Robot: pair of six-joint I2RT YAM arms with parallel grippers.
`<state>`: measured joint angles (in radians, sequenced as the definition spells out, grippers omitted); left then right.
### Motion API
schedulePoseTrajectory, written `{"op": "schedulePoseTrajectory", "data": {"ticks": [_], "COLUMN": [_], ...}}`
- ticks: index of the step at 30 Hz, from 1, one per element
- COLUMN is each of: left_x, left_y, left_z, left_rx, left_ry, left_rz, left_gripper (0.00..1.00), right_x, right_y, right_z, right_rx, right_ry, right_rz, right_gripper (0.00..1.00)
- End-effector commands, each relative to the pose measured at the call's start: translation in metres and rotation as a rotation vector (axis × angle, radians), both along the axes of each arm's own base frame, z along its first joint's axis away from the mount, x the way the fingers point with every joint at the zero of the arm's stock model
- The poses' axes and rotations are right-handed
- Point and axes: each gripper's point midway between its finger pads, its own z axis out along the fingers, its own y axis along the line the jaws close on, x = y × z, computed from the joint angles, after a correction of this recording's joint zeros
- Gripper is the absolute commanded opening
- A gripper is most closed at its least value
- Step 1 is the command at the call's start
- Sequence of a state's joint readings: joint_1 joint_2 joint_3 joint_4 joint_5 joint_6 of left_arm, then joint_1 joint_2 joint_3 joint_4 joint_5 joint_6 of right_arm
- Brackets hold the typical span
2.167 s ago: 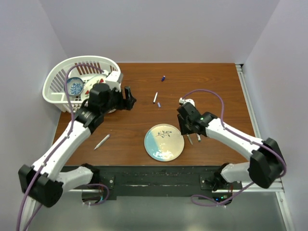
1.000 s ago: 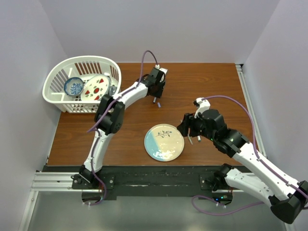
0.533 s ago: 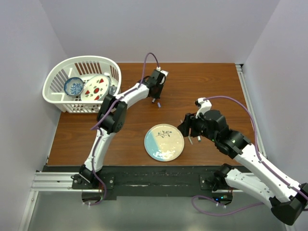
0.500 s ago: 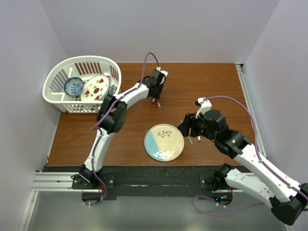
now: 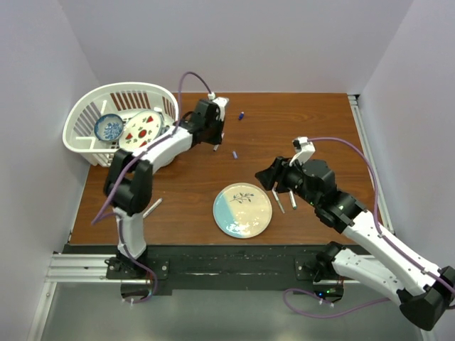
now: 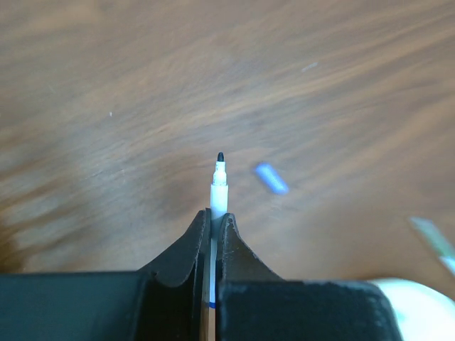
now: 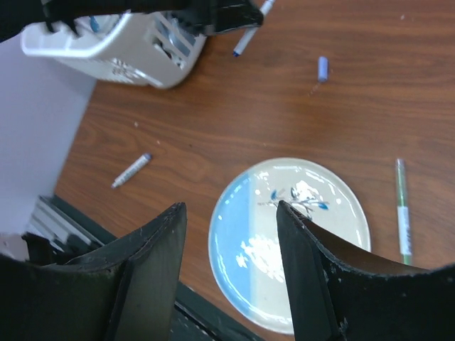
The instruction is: Insert the pens into the pen caps
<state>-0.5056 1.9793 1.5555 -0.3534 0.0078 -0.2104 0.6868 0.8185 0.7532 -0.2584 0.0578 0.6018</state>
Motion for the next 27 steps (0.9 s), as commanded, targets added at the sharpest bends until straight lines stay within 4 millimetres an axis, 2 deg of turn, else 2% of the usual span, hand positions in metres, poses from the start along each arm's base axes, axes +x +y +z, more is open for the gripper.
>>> {"op": "schedulePoseTrajectory", "data": {"ticks": [1, 2, 3, 6, 8, 9, 11, 12, 13, 14, 16, 17, 19, 27], "left_x": [-0.033, -0.043, -0.055, -0.091, -0.113, -0.126, -0.147, -0.159, -0.167, -0.173, -0.183, -0.186, -0.194, -0.207], "left_y": [-0.023, -0.023, -0.03, -0.037, -0.038, -0.045, -0.048, -0.049, -0.049, -0.048, -0.046, -0.045, -0.043, -0.04], "left_z": [0.096, 0.119, 0.13, 0.15, 0.157, 0.169, 0.176, 0.18, 0.172, 0.184, 0.182, 0.189, 0.193, 0.203], "left_rx": [-0.282, -0.326, -0.383, -0.502, -0.573, -0.636, -0.721, -0.753, -0.777, -0.801, -0.826, -0.841, -0.862, -0.902], "left_ry": [-0.137, -0.174, -0.182, -0.177, -0.156, -0.167, -0.158, -0.143, -0.108, -0.144, -0.127, -0.153, -0.152, -0.179], "left_rz": [-0.092, -0.114, -0.167, -0.27, -0.309, -0.384, -0.43, -0.474, -0.47, -0.49, -0.5, -0.511, -0.519, -0.544], "left_gripper": [0.0, 0.0, 0.0, 0.0, 0.0, 0.0, 0.0, 0.0, 0.0, 0.0, 0.0, 0.0, 0.0, 0.0], "right_x": [0.024, 0.027, 0.03, 0.037, 0.038, 0.039, 0.033, 0.035, 0.03, 0.03, 0.033, 0.035, 0.038, 0.04], "right_y": [0.008, 0.01, 0.011, 0.015, 0.021, 0.027, 0.04, 0.046, 0.053, 0.056, 0.061, 0.061, 0.064, 0.076], "right_z": [0.059, 0.059, 0.069, 0.081, 0.087, 0.091, 0.099, 0.105, 0.107, 0.107, 0.108, 0.108, 0.105, 0.103], "right_rx": [0.168, 0.16, 0.17, 0.19, 0.228, 0.254, 0.3, 0.323, 0.341, 0.362, 0.381, 0.389, 0.39, 0.424], "right_ry": [-0.115, -0.111, -0.125, -0.148, -0.149, -0.153, -0.158, -0.174, -0.167, -0.154, -0.151, -0.144, -0.132, -0.102], "right_rz": [-0.081, -0.08, -0.089, -0.09, -0.077, -0.062, 0.01, 0.03, 0.074, 0.081, 0.089, 0.077, 0.07, 0.108], "right_gripper": [0.57, 0.57, 0.57, 0.56, 0.55, 0.55, 0.54, 0.54, 0.54, 0.54, 0.54, 0.54, 0.54, 0.49]}}
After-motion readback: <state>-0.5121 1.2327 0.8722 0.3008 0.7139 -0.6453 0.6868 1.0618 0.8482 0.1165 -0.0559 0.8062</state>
